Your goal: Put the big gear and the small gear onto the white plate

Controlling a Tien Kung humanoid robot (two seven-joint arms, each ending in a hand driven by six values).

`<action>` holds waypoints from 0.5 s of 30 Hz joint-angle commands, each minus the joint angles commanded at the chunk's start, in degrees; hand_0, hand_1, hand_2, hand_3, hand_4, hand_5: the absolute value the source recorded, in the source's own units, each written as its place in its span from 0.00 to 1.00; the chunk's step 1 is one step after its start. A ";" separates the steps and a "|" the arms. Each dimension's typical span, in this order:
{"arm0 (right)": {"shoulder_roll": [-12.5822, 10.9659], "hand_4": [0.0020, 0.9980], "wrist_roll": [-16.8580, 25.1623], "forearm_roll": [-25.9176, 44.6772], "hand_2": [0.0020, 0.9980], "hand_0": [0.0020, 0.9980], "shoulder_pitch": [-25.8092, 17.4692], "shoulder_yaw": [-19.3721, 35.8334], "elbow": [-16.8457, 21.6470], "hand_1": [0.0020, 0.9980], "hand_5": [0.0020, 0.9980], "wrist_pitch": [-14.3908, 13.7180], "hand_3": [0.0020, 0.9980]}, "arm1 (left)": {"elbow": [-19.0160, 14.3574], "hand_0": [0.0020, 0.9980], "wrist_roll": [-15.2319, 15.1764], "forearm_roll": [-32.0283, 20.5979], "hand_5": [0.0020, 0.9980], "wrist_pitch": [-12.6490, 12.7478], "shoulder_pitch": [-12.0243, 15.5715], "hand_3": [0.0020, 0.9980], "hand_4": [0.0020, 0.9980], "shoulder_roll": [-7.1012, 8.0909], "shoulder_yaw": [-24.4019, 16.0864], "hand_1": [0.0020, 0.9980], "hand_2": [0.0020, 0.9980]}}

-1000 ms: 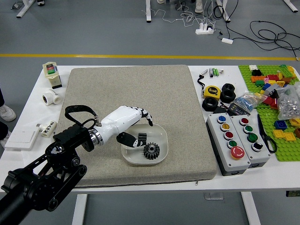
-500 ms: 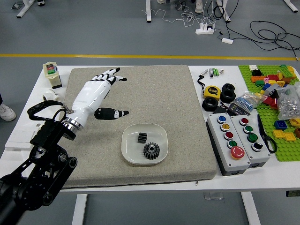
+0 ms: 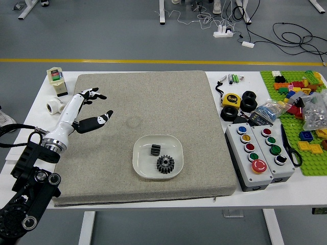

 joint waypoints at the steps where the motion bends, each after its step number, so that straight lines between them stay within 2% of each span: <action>1: 0.00 0.77 0.00 -0.01 0.70 0.61 0.00 0.01 0.00 0.61 0.74 0.00 0.57 | -0.05 0.75 0.00 -2.23 0.57 -0.31 0.13 0.69 0.80 0.00 -0.13 0.77 0.85; 2: 0.02 0.77 -0.02 -0.01 0.70 0.61 0.00 0.05 0.00 0.61 0.74 -0.02 0.57 | -0.16 0.75 -0.18 -4.84 0.57 -0.96 0.56 0.69 0.80 -0.09 -0.53 0.77 0.85; 3: 0.03 0.77 -0.04 -0.03 0.70 0.61 -0.01 0.07 0.00 0.61 0.74 -0.03 0.57 | -0.20 0.79 -0.34 -7.08 0.68 -1.39 0.86 0.76 0.81 -0.18 -0.80 0.79 0.87; 8: 0.04 0.77 -0.11 -0.18 0.70 0.61 0.03 0.11 0.00 0.61 0.74 -0.06 0.57 | -0.05 0.79 -1.11 -19.37 0.68 -1.70 1.45 0.76 0.81 -0.53 -1.29 0.79 0.87; 9: 0.05 0.77 -0.12 -0.21 0.70 0.61 0.04 0.13 0.00 0.61 0.74 -0.07 0.57 | 0.01 0.80 -1.21 -21.60 0.74 -1.59 1.49 0.81 0.82 -0.57 -1.34 0.81 0.89; 14: 0.03 0.77 -0.10 -0.13 0.70 0.61 0.06 0.06 0.00 0.61 0.74 -0.07 0.57 | 0.42 0.80 -1.66 -33.89 0.74 -0.96 1.69 0.81 0.82 -0.65 -1.94 0.81 0.89; 15: 0.03 0.77 -0.10 -0.11 0.70 0.61 0.06 0.04 0.00 0.61 0.74 -0.08 0.57 | 0.46 0.81 -1.72 -35.94 0.76 -0.90 1.69 0.84 0.82 -0.66 -2.00 0.82 0.90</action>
